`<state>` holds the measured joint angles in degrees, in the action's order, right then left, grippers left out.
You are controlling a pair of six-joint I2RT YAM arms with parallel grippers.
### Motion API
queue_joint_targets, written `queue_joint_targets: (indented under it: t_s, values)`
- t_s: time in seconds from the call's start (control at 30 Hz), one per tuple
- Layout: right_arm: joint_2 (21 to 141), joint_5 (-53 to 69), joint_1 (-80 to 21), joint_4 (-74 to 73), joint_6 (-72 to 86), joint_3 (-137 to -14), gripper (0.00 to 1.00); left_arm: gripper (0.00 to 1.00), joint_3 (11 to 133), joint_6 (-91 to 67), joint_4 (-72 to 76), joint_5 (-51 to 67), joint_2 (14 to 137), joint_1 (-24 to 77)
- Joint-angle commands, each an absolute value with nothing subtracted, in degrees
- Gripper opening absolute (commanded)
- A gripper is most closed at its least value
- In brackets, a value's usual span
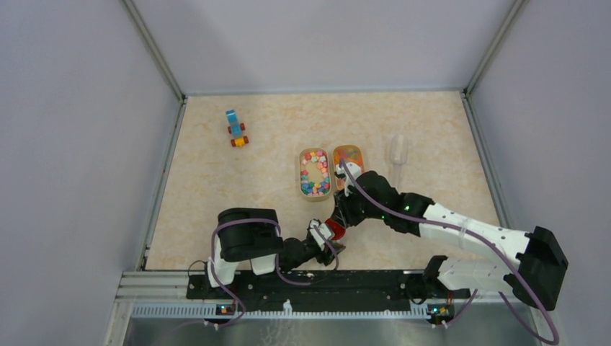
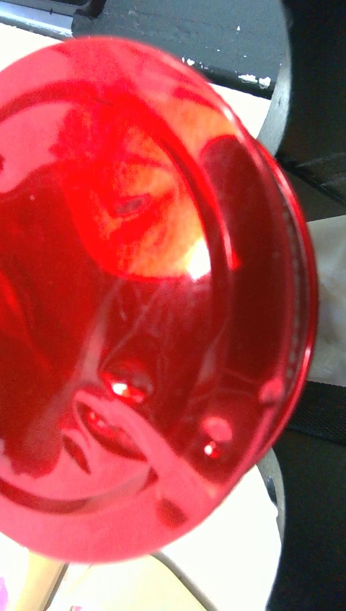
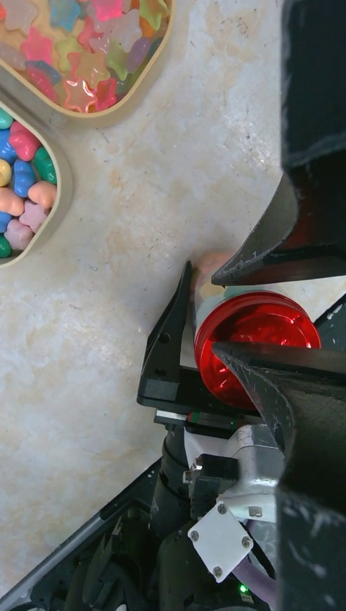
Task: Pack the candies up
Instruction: Screw the bottle lid onto the packing bottle.
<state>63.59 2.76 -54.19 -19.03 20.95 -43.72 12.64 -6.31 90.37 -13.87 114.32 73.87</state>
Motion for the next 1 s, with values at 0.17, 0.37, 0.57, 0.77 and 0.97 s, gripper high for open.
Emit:
queue_joint_targets:
  t_s: [0.17,0.37,0.57,0.77,0.97]
  values:
    - [63.4,7.2,-53.6,-16.4,20.0,-42.8,0.28,0.54,10.7,-10.6,102.7,-11.4,118.8,73.1]
    - [60.1,10.0,-53.7,-16.4,21.4,-38.0,0.23,0.53,10.7,-10.6,102.7,-11.2,118.9,73.0]
    - [54.5,10.2,-56.1,-15.8,26.0,-31.8,0.18,0.53,11.0,-10.7,102.5,-11.0,119.1,72.9]
    - [48.9,6.8,-62.5,-15.0,33.2,-26.1,0.16,0.52,11.3,-11.1,101.9,-10.8,119.2,72.8]
    - [44.5,4.3,-65.5,-16.5,37.5,-23.4,0.13,0.52,11.4,-11.2,101.6,-10.7,119.1,72.7]
